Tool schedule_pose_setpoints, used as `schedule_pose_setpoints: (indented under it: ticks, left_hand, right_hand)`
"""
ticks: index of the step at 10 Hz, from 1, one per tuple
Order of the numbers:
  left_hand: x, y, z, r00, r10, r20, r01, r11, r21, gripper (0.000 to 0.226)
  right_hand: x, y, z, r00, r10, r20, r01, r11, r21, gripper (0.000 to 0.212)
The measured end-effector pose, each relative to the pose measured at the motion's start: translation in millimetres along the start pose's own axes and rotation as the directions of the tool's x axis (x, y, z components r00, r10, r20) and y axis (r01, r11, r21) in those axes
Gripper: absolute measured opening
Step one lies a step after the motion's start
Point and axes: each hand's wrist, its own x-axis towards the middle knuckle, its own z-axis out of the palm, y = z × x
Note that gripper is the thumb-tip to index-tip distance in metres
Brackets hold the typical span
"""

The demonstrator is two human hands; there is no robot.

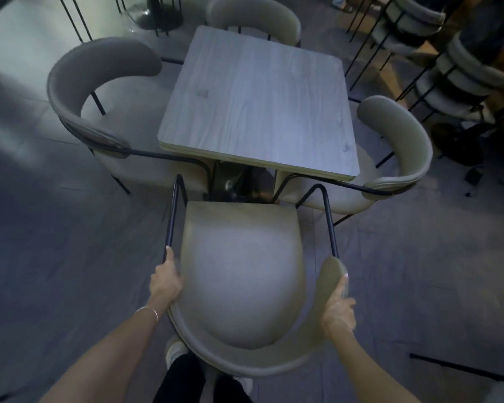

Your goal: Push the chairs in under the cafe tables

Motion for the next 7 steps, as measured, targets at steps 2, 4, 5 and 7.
schedule_pose_setpoints:
  ticks: [2,4,5,7]
  left_hand:
    - [46,-13,-51,0.995,0.085,0.055,-0.088,0.995,0.050,0.081]
    - [47,-14,-53,0.994,0.080,0.073,-0.085,0.994,0.069,0.081]
    - [47,-11,-59,0.988,0.068,0.136,-0.078,0.995,0.065,0.087]
    - [45,37,-97,0.968,0.128,0.215,-0.117,0.991,-0.060,0.082]
  right_hand:
    - [-21,-51,11,0.998,0.058,0.006,-0.058,0.995,0.084,0.094]
    - [-22,-57,15,0.993,0.115,-0.003,-0.115,0.990,0.081,0.091]
    - [-26,-59,10,0.992,0.122,0.011,-0.122,0.982,0.145,0.092]
    - [-14,-82,-45,0.978,0.060,0.201,-0.130,0.925,0.356,0.082]
